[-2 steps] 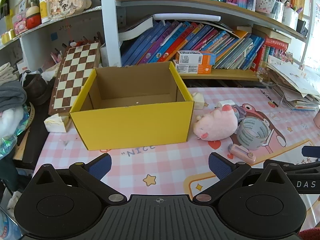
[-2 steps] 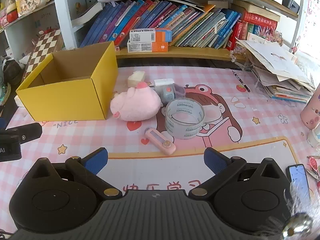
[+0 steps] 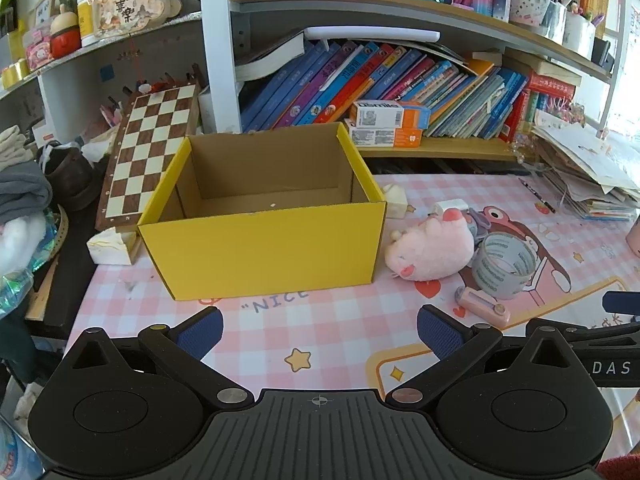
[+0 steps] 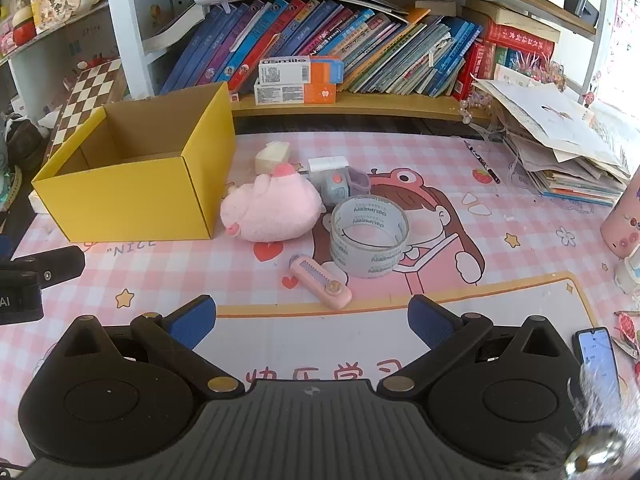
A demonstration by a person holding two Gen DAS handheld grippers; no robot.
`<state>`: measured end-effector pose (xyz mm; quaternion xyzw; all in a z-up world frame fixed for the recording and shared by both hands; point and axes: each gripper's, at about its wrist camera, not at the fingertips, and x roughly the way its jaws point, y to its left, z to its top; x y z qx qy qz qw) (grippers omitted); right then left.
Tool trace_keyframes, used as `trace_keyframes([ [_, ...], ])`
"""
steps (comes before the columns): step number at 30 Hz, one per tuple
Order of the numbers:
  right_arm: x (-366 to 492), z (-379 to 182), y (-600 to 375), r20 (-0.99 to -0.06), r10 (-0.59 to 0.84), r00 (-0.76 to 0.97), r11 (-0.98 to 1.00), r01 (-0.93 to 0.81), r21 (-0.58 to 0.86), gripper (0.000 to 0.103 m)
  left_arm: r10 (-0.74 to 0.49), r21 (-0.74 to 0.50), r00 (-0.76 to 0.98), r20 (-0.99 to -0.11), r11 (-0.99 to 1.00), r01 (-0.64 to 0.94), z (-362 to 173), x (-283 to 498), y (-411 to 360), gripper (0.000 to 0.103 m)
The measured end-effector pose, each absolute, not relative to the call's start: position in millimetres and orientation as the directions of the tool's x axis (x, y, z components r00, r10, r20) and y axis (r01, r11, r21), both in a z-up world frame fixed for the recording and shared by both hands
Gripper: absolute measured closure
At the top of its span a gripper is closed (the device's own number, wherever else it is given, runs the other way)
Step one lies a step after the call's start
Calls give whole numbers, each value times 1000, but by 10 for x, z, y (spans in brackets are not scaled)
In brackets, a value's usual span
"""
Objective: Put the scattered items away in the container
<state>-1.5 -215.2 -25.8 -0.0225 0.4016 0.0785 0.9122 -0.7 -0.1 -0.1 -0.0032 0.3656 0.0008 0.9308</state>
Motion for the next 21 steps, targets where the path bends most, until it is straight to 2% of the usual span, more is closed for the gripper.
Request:
trace_keyframes([
  [21, -22, -258, -2158, -739, 129, 661, 987, -160, 29, 0, -9, -11, 724, -690, 1000, 2, -4, -9, -8, 0],
])
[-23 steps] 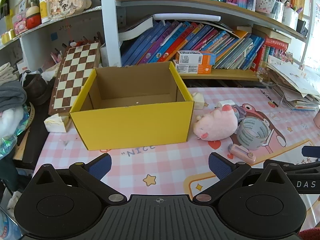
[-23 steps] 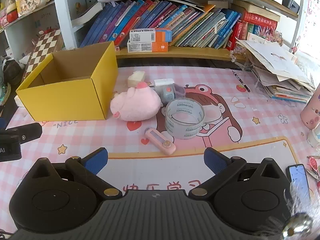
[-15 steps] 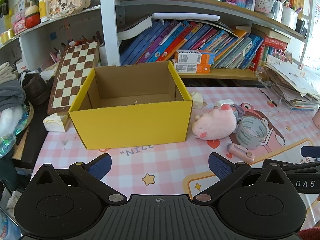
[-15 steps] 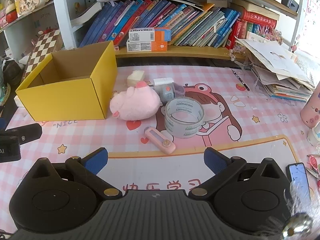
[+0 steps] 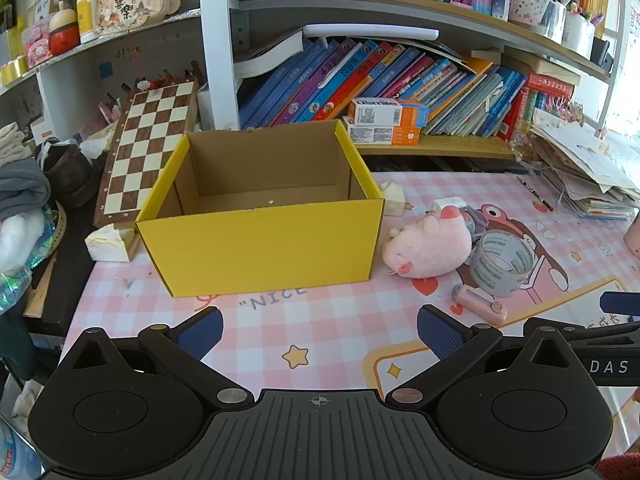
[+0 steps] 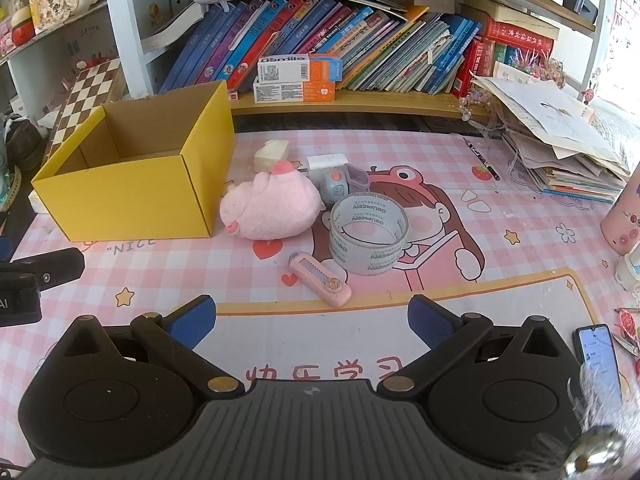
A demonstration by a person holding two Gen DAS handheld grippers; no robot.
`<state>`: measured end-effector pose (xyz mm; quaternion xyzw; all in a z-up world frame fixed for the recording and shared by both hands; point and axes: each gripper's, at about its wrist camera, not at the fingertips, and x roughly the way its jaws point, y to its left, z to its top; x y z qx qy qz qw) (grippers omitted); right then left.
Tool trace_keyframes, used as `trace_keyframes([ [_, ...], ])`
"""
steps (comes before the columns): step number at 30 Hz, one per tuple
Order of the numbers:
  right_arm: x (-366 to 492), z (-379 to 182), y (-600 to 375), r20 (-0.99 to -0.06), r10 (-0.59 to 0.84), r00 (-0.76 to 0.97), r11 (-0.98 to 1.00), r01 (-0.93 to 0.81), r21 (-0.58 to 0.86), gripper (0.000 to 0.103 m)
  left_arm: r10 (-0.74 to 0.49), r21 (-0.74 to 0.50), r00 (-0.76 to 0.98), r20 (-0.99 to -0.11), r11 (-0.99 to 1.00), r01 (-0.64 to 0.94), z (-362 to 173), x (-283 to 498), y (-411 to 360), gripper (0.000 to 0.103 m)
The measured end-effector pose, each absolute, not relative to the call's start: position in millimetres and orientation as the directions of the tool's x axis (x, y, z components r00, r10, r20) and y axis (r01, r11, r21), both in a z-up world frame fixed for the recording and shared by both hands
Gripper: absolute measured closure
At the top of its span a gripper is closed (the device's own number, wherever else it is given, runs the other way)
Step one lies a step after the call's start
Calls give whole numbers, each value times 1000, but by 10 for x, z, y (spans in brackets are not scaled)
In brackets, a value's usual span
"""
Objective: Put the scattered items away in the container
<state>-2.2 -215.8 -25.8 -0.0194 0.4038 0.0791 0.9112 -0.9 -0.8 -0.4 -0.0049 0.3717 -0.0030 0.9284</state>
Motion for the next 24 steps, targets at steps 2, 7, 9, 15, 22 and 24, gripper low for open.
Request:
trace_keyframes([
  [2, -23, -257, -2156, -739, 128, 661, 987, -160, 28, 0, -9, -11, 724, -690, 1000, 2, 0, -12, -16, 0],
  [7, -20, -251, -2155, -739, 128, 661, 987, -160, 27, 0, -14, -13, 725, -688, 1000, 7, 6, -18, -30, 0],
  [9, -21, -253, -2154, -739, 128, 661, 987, -160, 27, 0, -13, -12, 726, -687, 1000, 6, 8, -19, -32, 0],
  [15, -28, -255, -2151, -738, 128, 662, 987, -160, 27, 0, -18, -15, 726, -688, 1000, 10, 12, -16, -40, 0],
  [22, -22, -253, -2151, -739, 128, 661, 987, -160, 28, 0, -41, -30, 721, -692, 999, 27, 9, -11, -50, 0],
  [24, -20, -252, -2149, -740, 129, 661, 987, -160, 29, 0, -45, -34, 723, -689, 999, 30, 12, -14, -51, 0],
])
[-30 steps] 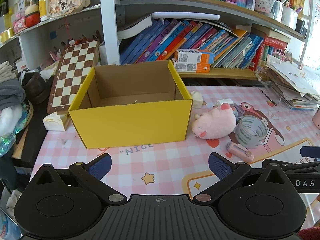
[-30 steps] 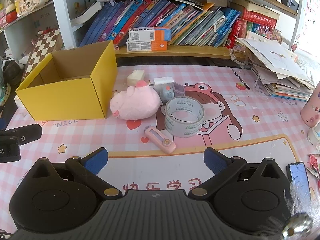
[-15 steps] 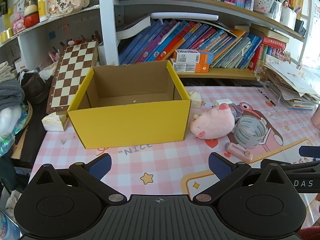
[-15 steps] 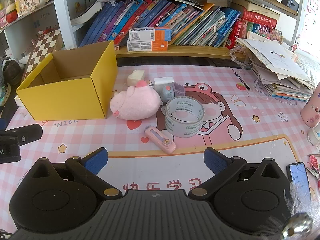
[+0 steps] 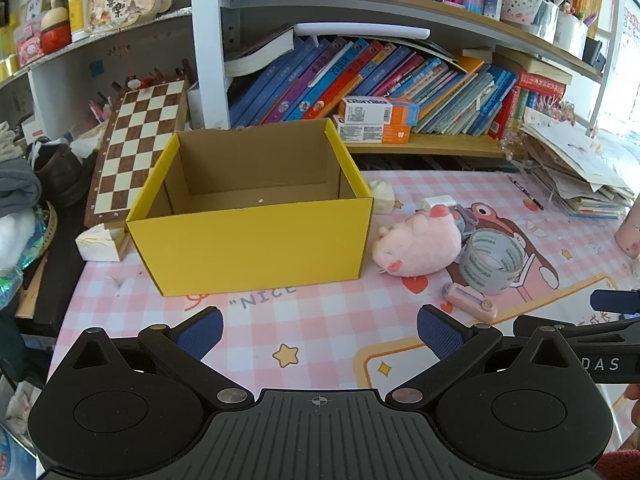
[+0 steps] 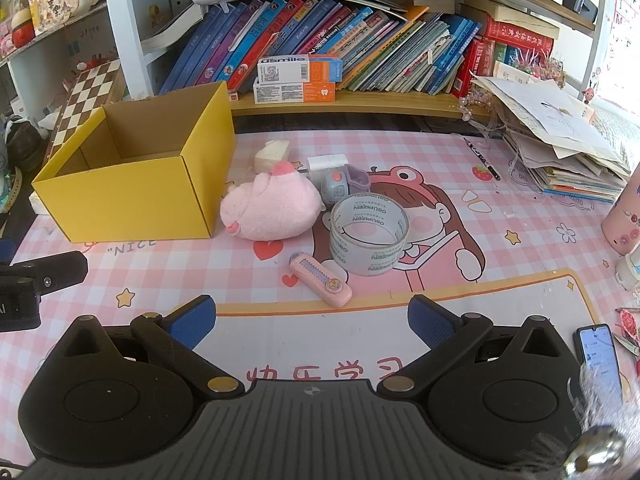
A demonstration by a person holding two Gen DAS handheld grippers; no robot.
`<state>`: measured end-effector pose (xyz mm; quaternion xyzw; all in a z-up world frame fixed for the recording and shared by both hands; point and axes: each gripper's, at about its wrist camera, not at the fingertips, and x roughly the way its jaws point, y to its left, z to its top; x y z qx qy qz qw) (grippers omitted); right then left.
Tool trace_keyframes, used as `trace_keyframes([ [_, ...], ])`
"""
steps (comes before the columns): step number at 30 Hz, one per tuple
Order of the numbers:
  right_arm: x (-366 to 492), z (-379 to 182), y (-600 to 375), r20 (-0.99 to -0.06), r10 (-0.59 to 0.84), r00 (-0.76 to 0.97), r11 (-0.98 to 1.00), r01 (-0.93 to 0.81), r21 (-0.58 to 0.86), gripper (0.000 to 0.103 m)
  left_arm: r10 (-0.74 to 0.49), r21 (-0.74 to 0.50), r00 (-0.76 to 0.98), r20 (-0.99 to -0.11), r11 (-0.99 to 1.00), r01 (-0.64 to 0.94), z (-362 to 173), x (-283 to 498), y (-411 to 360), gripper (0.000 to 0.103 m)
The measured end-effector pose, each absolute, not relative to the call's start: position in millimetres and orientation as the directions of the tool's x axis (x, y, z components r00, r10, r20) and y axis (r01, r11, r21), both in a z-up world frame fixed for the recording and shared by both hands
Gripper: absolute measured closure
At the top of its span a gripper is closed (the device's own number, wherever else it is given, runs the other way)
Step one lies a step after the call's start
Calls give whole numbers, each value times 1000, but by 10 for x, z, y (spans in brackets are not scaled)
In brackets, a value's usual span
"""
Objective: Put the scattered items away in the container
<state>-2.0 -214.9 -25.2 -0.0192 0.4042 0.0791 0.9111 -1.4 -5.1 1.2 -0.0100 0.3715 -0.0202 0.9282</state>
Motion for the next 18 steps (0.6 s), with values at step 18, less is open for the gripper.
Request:
trace_keyframes([
  [18, 0, -262, -2146, -741, 133, 659, 986, -166, 29, 0, -30, -17, 727, -686, 1000, 26, 11, -26, -72, 0],
])
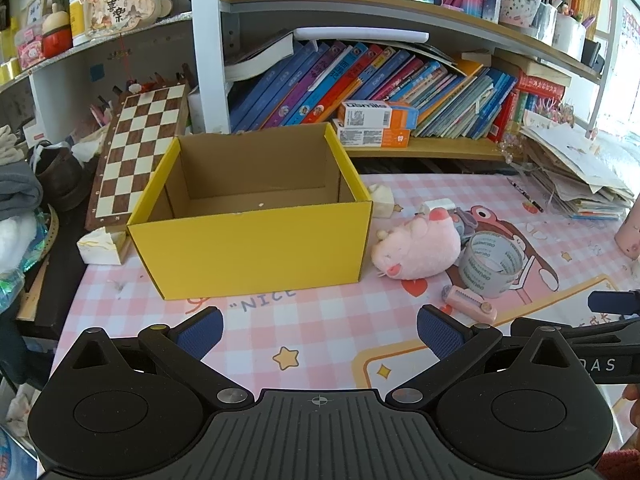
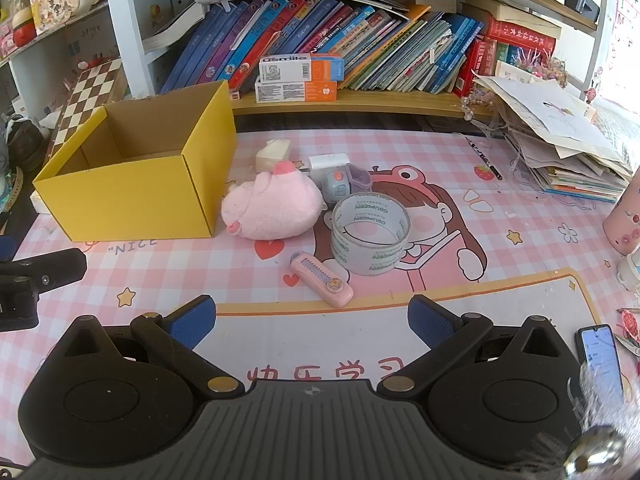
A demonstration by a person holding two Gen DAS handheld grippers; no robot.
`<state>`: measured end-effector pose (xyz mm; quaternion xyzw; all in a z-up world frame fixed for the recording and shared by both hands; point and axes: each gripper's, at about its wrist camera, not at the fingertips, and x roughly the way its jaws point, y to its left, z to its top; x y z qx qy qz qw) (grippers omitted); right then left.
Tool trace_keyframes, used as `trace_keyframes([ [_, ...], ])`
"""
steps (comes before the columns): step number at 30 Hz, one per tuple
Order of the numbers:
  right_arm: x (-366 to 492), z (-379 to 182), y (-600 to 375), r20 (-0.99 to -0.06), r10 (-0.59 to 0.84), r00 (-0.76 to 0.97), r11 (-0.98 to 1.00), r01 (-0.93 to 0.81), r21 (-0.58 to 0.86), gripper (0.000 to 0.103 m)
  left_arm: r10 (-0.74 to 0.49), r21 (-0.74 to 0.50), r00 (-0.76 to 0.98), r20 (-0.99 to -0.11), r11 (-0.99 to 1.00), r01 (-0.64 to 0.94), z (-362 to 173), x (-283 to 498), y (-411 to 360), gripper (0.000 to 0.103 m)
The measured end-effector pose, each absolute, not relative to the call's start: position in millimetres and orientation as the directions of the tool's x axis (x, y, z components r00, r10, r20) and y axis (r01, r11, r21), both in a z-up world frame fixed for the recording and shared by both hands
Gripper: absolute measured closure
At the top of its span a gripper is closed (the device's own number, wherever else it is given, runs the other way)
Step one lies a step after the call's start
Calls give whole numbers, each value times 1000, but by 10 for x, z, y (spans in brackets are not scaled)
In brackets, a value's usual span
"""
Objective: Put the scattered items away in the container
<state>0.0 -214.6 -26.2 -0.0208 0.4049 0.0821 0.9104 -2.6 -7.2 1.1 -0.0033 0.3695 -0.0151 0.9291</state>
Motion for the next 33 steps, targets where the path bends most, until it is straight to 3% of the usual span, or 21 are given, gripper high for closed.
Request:
trace_keyframes([
  [7, 1, -259, -2137, -740, 135, 659, 985, -173, 26, 0, -19, 28, 717, -696, 998, 53, -6, -18, -149, 0],
  [33, 24, -282, -2150, -743, 136, 655, 985, -173, 28, 0, -35, 15, 711, -702, 998, 64, -26, 2, -158, 0],
])
